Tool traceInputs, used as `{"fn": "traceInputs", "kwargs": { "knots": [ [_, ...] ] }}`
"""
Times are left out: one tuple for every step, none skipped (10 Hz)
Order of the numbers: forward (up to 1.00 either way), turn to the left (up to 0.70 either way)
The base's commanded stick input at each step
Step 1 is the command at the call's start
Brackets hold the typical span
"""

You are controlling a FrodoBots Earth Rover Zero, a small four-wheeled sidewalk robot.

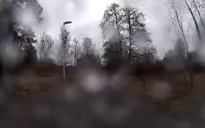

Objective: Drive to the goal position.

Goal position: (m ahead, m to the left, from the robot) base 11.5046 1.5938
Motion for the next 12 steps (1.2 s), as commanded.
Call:
{"fn": "traceInputs", "kwargs": {
  "knots": [
    [1.0,0.0],
    [1.0,0.0],
    [1.0,0.0],
    [1.0,0.0],
    [1.0,0.0],
    [1.0,0.0],
    [1.0,0.0],
    [1.0,0.0],
    [1.0,0.0],
    [1.0,0.0],
    [1.0,0.0],
    [1.0,0.0]
  ]
}}
